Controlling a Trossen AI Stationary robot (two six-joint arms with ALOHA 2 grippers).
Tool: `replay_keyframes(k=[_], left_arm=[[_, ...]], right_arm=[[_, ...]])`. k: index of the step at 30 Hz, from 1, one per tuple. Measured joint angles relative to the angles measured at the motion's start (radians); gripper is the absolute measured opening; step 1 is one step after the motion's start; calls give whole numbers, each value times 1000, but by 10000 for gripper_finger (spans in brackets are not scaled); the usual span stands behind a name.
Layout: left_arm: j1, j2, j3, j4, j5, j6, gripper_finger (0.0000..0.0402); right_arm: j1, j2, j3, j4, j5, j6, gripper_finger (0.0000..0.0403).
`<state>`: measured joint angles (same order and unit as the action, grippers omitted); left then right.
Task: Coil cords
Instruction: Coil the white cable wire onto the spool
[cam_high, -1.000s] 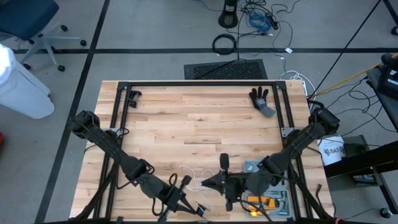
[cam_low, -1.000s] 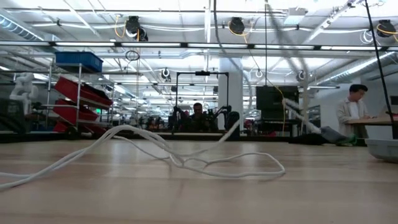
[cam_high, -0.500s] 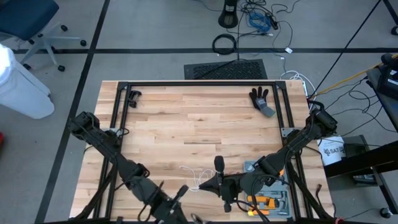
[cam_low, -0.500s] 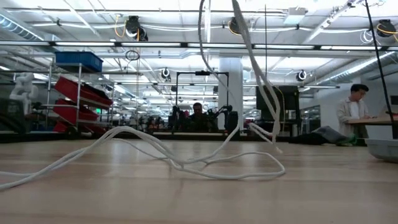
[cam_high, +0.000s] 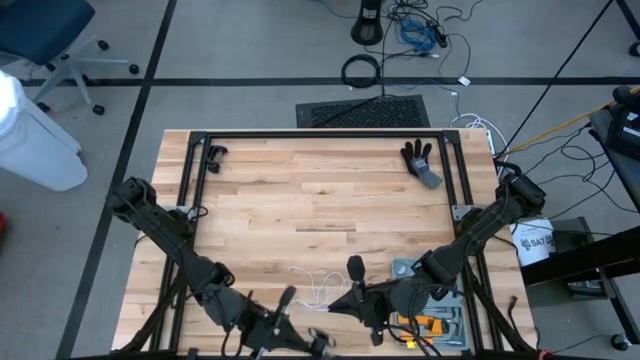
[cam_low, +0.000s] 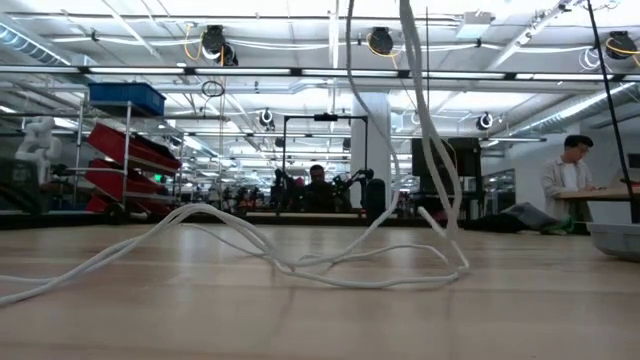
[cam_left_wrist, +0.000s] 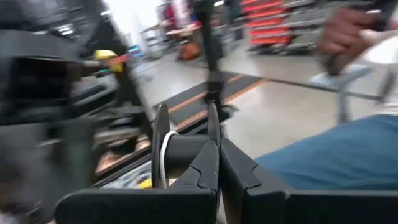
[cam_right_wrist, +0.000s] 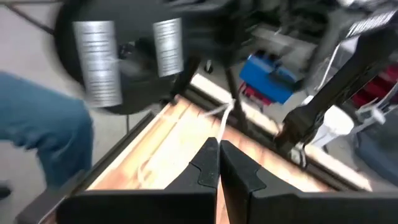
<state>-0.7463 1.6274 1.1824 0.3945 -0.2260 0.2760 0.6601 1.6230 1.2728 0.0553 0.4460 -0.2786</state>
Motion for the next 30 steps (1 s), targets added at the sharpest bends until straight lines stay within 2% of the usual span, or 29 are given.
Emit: replay_keyframes(k=[7,11,14,19,24,30], left_arm=[[-50,-60,0,-14,-183,0,2],[-90,-85,0,-17,-323,0,2],[-113,-95,0,-30,-391,1,2],[-127,-101,0,-46,-433,1,2],[-121,-101,0,-46,-438,1,2],[-117,-101,0,-46,-438,0,2]], right_arm=[[9,-31,0,-188,-38,196,8],[31,-34,0,-203,-27,200,33],[47,-38,0,-204,-19,192,65],[69,-43,15,-165,108,171,121],[64,-34,19,21,132,144,159],[26,30,18,158,132,191,178]])
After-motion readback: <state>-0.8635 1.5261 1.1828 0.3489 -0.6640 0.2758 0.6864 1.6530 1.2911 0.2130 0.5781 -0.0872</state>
